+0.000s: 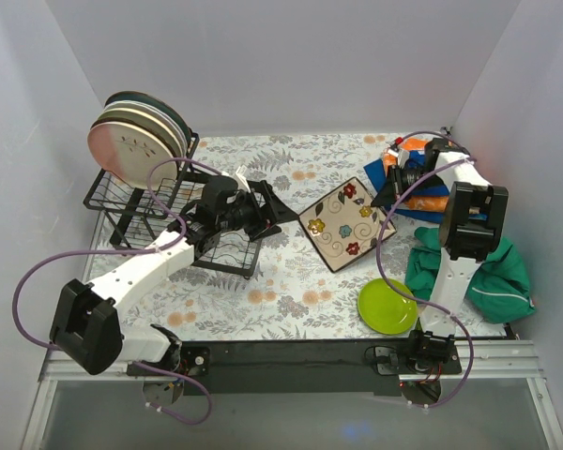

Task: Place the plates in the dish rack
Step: Grab a plate with the right arm

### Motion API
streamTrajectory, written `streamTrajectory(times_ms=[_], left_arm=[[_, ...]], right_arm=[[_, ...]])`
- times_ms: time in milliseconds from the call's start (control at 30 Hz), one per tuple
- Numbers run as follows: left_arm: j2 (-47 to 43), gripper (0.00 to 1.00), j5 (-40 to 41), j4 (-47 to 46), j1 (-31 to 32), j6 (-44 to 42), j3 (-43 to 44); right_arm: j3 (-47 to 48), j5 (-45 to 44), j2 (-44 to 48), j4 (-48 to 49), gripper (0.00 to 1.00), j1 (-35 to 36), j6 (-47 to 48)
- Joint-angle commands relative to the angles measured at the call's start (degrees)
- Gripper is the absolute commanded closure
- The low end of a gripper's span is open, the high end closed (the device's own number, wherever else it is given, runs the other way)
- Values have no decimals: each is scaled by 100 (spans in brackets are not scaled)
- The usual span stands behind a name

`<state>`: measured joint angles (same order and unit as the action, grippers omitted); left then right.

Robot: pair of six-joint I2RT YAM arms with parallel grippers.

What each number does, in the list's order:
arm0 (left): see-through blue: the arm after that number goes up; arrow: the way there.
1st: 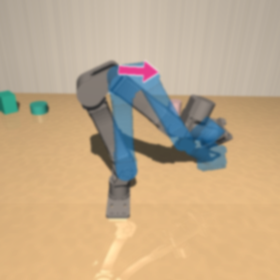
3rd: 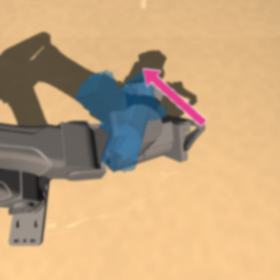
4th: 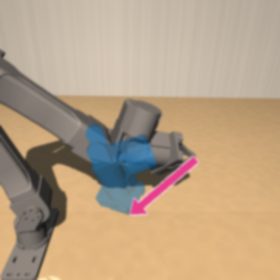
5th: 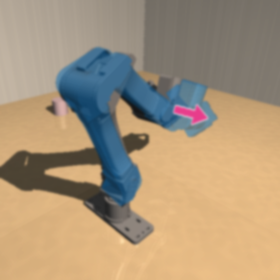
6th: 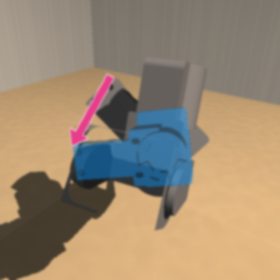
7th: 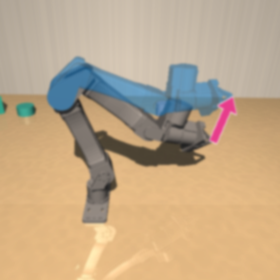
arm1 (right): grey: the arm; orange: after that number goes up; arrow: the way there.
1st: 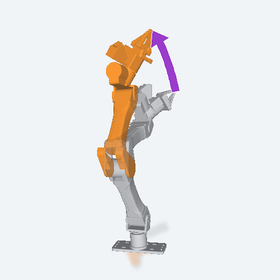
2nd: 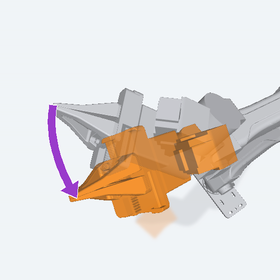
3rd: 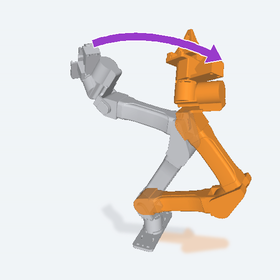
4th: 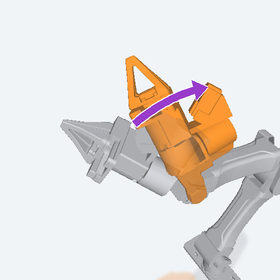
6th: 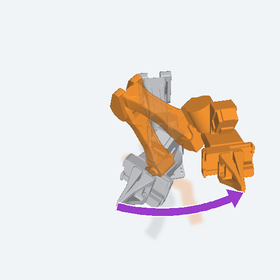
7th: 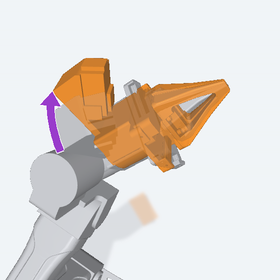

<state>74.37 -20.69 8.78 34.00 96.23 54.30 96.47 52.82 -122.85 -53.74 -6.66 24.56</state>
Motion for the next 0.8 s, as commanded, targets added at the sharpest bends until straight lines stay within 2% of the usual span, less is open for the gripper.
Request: streamTrajectory(times_ms=[0, 133, 167, 300, 400, 767], left_arm=[[130, 24, -295, -157, 45, -419, 89], [560, 24, -743, -52, 45, -1245, 465], [648, 24, -822, 123, 45, -1673, 589], [1113, 22, -911, 502, 45, -2607, 1011], [1316, 21, -990, 564, 45, -2968, 1126], [2046, 21, -1262, 599, 37, -3426, 1188]], right_arm=[[-14, -79, 490, -469, 99, 164, 848], [4, 0, 455, -796, 99, 340, 1296], [13, 61, 455, -831, 99, 358, 1506], [92, 106, 455, -1121, 99, 498, 2140], [100, 158, 428, -1279, 99, 647, 2544], [-58, 897, 586, -1929, 99, 1254, 3792]])
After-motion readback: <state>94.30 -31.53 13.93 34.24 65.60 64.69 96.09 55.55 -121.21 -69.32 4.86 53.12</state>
